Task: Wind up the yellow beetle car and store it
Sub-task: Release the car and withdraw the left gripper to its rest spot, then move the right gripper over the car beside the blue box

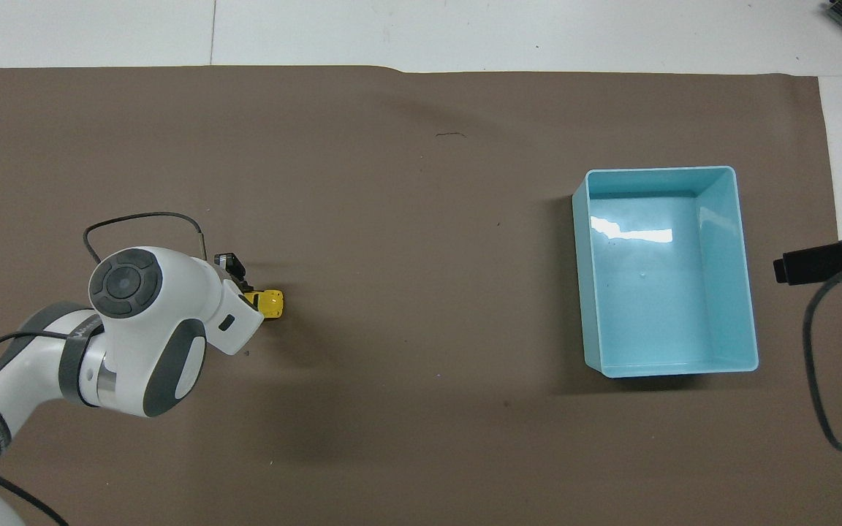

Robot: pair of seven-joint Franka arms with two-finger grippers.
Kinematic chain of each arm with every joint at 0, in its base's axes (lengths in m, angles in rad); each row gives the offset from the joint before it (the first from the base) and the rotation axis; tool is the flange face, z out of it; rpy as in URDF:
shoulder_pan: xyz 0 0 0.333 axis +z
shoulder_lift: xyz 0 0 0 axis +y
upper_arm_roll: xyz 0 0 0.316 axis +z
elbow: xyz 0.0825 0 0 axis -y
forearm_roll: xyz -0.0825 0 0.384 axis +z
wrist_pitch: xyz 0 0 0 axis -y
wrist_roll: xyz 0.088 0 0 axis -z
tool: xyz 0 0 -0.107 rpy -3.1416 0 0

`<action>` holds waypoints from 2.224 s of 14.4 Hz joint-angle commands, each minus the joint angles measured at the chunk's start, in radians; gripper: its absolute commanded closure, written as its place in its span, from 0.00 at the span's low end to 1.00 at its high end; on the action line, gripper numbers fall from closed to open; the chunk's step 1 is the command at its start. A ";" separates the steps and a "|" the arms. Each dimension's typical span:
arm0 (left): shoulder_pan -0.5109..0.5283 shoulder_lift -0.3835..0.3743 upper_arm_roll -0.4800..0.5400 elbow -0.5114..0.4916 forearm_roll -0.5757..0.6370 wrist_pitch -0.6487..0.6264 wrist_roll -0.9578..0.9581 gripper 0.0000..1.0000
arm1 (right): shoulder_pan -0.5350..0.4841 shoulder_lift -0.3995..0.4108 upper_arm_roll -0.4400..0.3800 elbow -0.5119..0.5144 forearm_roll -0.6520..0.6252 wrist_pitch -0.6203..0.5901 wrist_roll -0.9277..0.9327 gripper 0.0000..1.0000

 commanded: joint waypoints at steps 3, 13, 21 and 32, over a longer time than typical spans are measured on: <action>0.046 0.033 0.004 -0.015 0.003 0.028 0.053 1.00 | -0.007 -0.009 0.001 -0.015 0.006 0.014 0.015 0.00; 0.044 -0.042 0.011 0.141 0.003 -0.177 -0.380 0.00 | -0.007 -0.009 0.001 -0.015 0.005 0.014 0.017 0.00; 0.199 -0.045 0.013 0.418 0.005 -0.430 -0.954 0.00 | -0.018 -0.012 -0.005 -0.015 0.005 0.011 -0.003 0.00; 0.267 -0.045 0.001 0.759 0.002 -0.853 -1.210 0.00 | 0.017 -0.066 0.018 -0.084 0.023 -0.019 -0.527 0.00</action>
